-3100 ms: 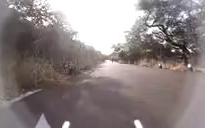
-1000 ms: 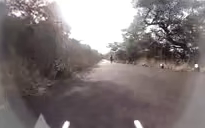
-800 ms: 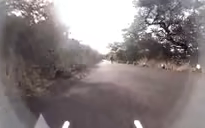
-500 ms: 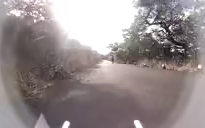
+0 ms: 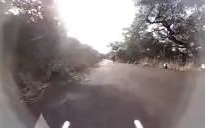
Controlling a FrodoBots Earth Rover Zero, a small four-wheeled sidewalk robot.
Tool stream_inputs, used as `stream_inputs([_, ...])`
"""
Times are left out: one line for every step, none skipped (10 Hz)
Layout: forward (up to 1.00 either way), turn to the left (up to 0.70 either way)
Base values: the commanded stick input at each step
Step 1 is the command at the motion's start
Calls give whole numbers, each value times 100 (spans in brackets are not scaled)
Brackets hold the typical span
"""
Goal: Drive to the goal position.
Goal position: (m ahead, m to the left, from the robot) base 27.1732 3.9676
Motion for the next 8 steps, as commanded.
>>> stream_inputs([50,-25])
stream_inputs([50,-25])
stream_inputs([50,-25])
stream_inputs([50,-25])
stream_inputs([50,-24])
stream_inputs([50,0])
stream_inputs([50,0])
stream_inputs([50,0])
